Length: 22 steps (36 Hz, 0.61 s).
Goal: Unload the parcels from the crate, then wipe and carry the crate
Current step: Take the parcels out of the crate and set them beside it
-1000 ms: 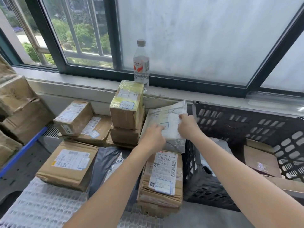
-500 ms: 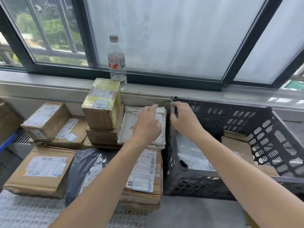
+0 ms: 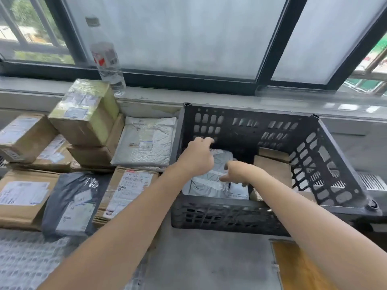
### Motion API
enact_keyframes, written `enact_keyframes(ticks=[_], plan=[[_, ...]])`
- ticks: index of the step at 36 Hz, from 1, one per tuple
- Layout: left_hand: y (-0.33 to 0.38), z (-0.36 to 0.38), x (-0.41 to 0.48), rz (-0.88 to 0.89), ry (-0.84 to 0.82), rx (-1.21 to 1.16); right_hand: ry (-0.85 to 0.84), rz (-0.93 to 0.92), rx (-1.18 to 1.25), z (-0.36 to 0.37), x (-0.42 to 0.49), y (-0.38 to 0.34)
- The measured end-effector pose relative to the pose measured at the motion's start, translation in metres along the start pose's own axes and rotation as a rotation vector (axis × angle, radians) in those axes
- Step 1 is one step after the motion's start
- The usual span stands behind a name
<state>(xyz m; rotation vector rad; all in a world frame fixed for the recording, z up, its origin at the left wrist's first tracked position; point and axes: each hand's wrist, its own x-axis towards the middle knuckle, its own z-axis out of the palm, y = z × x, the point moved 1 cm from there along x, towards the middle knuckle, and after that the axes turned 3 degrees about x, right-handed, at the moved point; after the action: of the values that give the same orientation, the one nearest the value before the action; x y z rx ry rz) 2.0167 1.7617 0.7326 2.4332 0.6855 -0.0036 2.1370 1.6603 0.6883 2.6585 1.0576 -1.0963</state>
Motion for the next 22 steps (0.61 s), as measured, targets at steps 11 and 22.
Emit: enact_keyframes(ticks=[11, 22], plan=[[-0.007, 0.026, 0.0, -0.144, -0.257, 0.194, -0.058, 0.006, 0.383, 0.008, 0.021, 0.007], [-0.01, 0.026, -0.003, -0.063, -0.2, 0.123, 0.454, -0.172, 1.026, -0.013, 0.017, 0.005]])
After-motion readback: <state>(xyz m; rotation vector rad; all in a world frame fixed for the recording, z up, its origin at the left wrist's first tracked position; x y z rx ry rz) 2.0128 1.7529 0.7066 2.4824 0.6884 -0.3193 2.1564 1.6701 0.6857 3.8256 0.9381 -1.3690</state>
